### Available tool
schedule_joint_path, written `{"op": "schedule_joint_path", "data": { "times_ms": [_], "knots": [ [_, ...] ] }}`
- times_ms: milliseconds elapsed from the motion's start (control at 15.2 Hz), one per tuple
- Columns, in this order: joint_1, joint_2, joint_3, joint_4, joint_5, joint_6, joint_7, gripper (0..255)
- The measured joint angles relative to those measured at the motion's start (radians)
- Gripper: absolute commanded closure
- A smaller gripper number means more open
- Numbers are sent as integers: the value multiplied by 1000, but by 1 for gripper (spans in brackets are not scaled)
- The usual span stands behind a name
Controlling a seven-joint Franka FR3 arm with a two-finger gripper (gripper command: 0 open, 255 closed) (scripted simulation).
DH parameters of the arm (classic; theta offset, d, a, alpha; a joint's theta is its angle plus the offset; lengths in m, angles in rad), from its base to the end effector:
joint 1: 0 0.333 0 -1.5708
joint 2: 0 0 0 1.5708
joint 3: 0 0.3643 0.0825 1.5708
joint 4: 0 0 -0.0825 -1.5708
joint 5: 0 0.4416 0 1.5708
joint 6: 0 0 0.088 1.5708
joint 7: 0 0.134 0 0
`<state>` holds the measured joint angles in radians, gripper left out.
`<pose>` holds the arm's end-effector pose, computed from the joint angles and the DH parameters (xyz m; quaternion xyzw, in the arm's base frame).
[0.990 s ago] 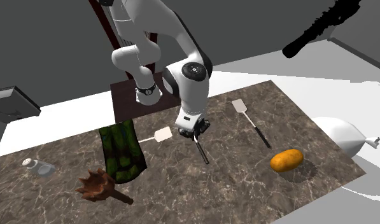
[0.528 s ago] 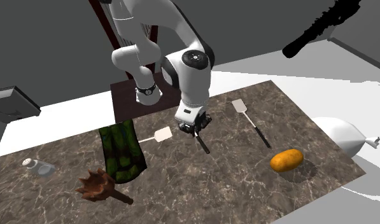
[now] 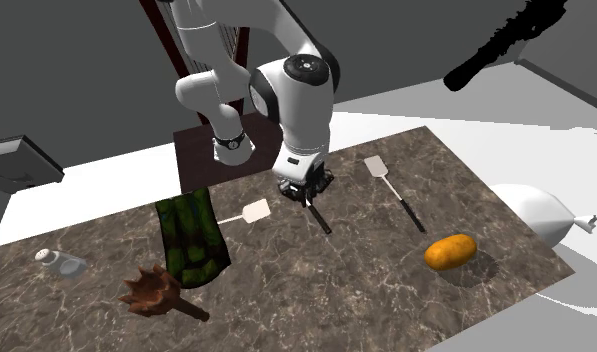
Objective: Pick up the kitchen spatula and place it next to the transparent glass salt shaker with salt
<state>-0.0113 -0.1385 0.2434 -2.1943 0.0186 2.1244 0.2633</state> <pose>0.5422 0.1319 0.4423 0.9992 -0.0208 0.0335 0.0004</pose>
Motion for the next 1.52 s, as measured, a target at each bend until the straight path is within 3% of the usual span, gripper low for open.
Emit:
{"op": "schedule_joint_path", "data": {
  "times_ms": [858,1518],
  "knots": [
    [-1,-39,-6,133,8,-171,-8,255],
    [-81,-165,-148,12,9,-178,-230,255]
  ]
}}
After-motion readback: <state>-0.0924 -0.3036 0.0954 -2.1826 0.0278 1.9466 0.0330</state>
